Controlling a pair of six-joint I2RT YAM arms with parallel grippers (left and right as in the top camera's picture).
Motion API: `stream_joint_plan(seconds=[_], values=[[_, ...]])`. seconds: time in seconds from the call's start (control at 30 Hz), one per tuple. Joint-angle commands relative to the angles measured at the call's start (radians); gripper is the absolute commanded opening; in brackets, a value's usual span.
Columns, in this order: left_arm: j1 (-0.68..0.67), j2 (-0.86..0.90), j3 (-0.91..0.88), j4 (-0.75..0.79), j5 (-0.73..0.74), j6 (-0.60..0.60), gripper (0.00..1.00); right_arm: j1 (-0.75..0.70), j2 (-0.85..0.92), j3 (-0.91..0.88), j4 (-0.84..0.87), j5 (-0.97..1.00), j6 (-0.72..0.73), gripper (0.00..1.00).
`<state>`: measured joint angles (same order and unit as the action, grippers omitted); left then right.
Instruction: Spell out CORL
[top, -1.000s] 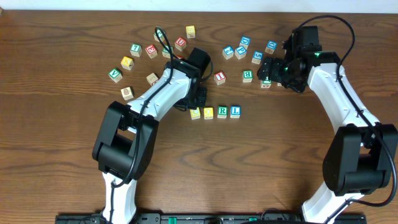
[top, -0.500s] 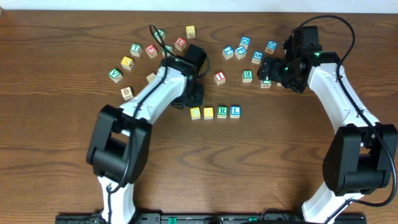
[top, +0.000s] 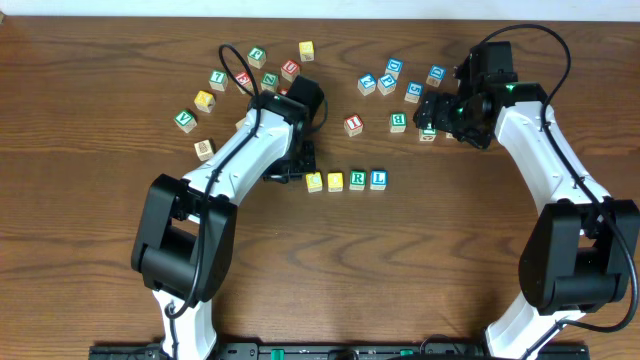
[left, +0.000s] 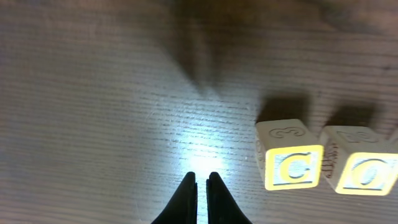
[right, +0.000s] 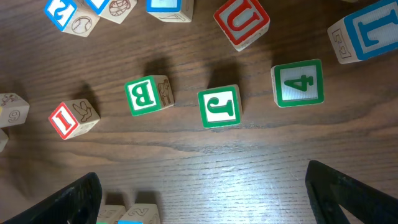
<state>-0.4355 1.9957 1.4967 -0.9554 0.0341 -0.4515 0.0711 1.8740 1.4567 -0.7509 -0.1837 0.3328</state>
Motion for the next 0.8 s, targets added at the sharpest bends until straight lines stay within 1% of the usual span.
stream_joint_plan(seconds=[0.0, 0.13, 0.33, 0.47, 0.77], values=[[-0.003, 0.021, -0.009, 0.011, -0.013, -0.04, 0.08, 0.005, -0.03, 0.003, 0.0, -0.003, 0.003, 0.99], [-0.019, 0.024, -0.009, 0.042, 0.035, -0.014, 0.07, 0.005, -0.03, 0.003, 0.0, -0.003, 0.003, 0.99], [-0.062, 0.026, -0.021, 0.071, 0.031, -0.014, 0.07, 0.005, -0.03, 0.003, 0.0, -0.003, 0.003, 0.99], [-0.063, 0.026, -0.021, 0.07, 0.029, -0.014, 0.07, 0.005, -0.03, 0.003, 0.0, -0.003, 0.003, 0.99], [-0.063, 0.026, -0.021, 0.062, -0.044, -0.018, 0.08, 0.005, -0.03, 0.003, 0.0, -0.003, 0.003, 0.99]])
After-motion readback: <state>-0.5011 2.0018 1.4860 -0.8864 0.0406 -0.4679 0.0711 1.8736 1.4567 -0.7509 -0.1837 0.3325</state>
